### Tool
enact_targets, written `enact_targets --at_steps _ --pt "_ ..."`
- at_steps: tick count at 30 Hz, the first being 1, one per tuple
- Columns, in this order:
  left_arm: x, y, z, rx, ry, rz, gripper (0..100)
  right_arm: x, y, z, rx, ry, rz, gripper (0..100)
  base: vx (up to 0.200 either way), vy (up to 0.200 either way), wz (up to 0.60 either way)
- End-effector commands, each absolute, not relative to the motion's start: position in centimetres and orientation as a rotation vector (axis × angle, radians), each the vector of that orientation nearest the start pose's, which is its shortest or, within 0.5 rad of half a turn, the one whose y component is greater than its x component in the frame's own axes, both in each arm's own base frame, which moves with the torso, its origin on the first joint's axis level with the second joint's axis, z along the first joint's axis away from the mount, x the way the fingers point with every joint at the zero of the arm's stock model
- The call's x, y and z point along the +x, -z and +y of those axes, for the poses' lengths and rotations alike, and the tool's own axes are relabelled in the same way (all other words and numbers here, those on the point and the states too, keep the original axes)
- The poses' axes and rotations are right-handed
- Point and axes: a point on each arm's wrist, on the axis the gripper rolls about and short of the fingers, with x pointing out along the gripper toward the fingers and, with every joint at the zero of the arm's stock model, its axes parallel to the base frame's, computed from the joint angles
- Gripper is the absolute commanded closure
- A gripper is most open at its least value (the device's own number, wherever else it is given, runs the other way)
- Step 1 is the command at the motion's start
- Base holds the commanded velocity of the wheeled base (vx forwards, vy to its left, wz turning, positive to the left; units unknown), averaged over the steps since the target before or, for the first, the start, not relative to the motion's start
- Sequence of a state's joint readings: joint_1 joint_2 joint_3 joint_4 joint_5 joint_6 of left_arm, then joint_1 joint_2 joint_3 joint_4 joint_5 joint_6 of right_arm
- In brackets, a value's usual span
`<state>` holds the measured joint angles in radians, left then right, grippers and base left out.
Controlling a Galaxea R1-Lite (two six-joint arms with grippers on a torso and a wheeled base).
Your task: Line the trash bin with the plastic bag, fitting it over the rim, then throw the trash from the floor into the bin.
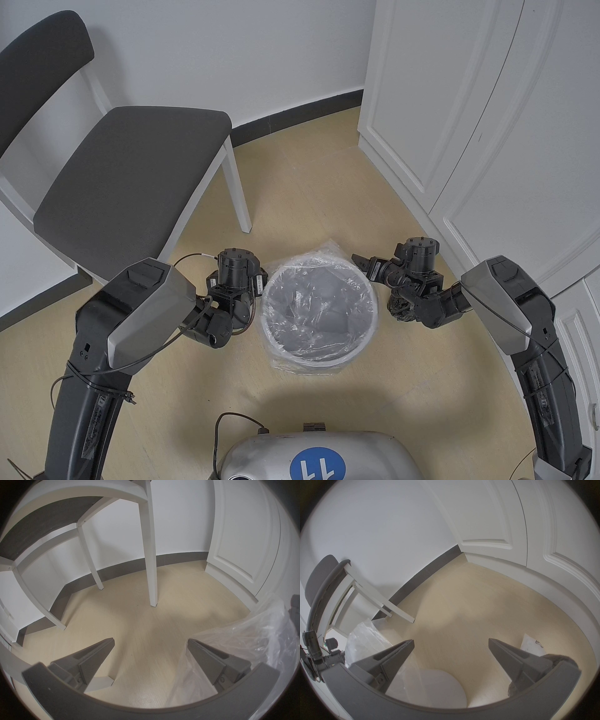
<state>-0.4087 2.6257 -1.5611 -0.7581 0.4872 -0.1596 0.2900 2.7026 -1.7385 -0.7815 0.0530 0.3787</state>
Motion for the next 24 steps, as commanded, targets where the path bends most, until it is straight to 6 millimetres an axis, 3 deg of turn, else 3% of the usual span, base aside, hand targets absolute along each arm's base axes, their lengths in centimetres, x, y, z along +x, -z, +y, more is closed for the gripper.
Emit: enact_targets --at_steps 1,7,8,9,12,18,24 --pt "46.9 0.5 -19.2 -0.02 -0.1 0.28 0 51.2 0.5 15.2 0.349 -0.295 0.274 0 0.0 0.0 0.0" --pt "47.0 -0.3 -19.0 -0.051 -0.107 0.264 0 51.3 -0.5 15.1 0.354 -0.296 0.25 0 0.0 0.0 0.0" --pt "47.0 -1.5 -18.7 -0.075 -0.111 0.244 0 51.2 -2.0 14.8 0.359 -0.297 0.222 0 0.0 0.0 0.0" --pt "47.0 -1.5 -18.7 -0.075 -0.111 0.244 0 51.2 -2.0 14.8 0.359 -0.297 0.222 0 0.0 0.0 0.0" --pt "46.3 -3.3 -18.6 -0.085 -0.107 0.23 0 50.5 -5.1 14.2 0.366 -0.297 0.186 0 0.0 0.0 0.0" --pt "46.0 -4.1 -19.8 -0.089 -0.082 0.219 0 48.5 -9.5 13.0 0.369 -0.292 0.168 0 0.0 0.0 0.0" --pt "46.0 -4.5 -19.8 -0.089 -0.082 0.219 0 46.1 -11.3 12.9 0.371 -0.392 0.264 0 0.0 0.0 0.0"
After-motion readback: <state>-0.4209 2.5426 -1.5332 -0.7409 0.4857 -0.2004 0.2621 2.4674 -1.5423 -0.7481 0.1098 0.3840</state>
